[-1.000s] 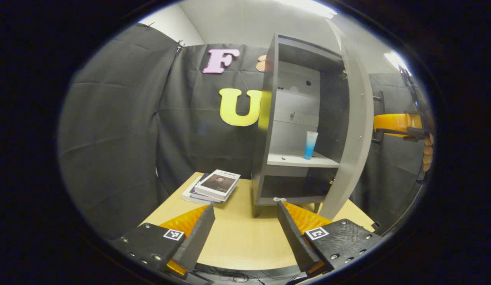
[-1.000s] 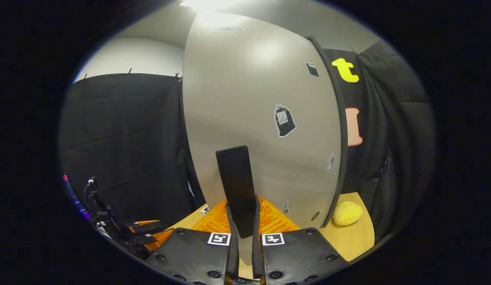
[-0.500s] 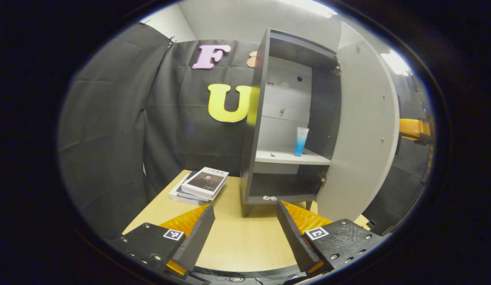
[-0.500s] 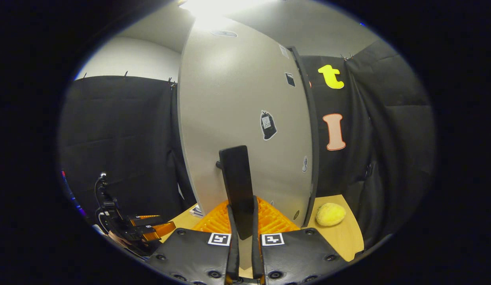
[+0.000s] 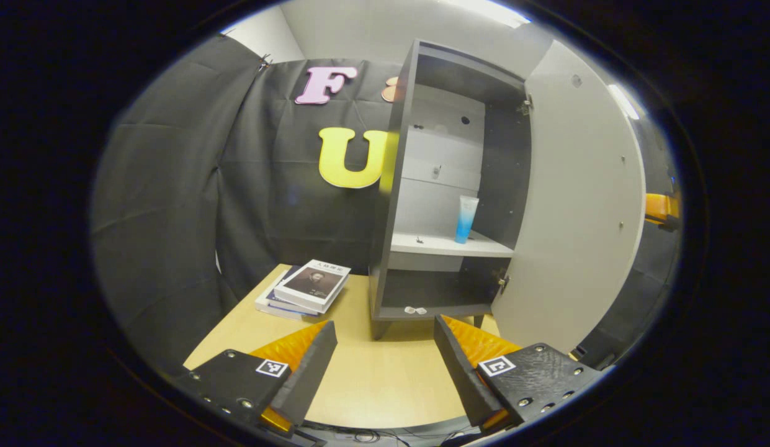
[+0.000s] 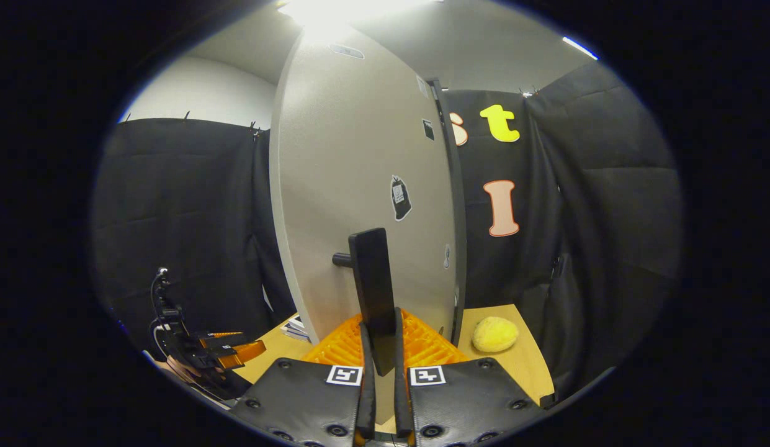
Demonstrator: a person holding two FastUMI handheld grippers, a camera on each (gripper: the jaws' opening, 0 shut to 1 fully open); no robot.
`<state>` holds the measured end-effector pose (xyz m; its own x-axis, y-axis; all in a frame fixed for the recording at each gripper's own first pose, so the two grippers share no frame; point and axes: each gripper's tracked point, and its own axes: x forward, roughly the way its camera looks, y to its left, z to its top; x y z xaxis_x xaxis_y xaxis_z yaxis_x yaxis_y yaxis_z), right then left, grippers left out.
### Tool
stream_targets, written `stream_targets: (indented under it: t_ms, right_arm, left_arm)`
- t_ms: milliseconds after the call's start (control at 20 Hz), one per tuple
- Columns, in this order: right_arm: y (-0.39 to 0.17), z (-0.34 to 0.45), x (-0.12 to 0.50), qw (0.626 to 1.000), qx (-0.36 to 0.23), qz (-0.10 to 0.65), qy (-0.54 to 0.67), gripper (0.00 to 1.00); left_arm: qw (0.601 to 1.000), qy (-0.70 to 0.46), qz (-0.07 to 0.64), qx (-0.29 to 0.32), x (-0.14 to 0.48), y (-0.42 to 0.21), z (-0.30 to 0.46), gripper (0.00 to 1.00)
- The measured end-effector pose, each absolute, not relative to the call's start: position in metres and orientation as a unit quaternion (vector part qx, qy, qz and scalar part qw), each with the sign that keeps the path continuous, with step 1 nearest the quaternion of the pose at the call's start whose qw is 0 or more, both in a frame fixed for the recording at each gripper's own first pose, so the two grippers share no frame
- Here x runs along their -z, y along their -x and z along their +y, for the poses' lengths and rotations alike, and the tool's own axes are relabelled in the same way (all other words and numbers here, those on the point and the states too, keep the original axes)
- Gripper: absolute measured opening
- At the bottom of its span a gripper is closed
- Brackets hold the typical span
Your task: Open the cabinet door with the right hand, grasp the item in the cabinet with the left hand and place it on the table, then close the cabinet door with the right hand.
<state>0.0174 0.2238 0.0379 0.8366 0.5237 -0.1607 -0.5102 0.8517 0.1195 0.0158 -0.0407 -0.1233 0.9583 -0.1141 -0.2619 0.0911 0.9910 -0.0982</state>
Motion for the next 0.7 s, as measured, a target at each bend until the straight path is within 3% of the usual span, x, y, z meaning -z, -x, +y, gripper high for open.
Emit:
stream_targets:
  t_ms: [500,550,650,700]
  right_arm:
    - [-0.028,0.143,-0.054,0.976,-0.194,0.102,-0.009,0.15]
    - [-0.035,0.129,-0.049,0.977,-0.188,0.101,-0.011,0.0]
    - [-0.043,0.113,-0.048,0.975,-0.194,0.104,-0.035,0.0]
    - [-0.043,0.116,-0.05,0.969,-0.213,0.107,-0.06,0.05]
  left_arm:
    - [0.984,0.029,0.169,0.051,0.157,-0.023,-0.069,0.94]
    - [0.984,0.028,0.17,0.049,0.158,-0.025,-0.074,0.94]
    - [0.984,0.031,0.172,0.041,0.16,-0.03,-0.084,0.94]
    - [0.983,0.034,0.175,0.037,0.16,-0.029,-0.091,0.94]
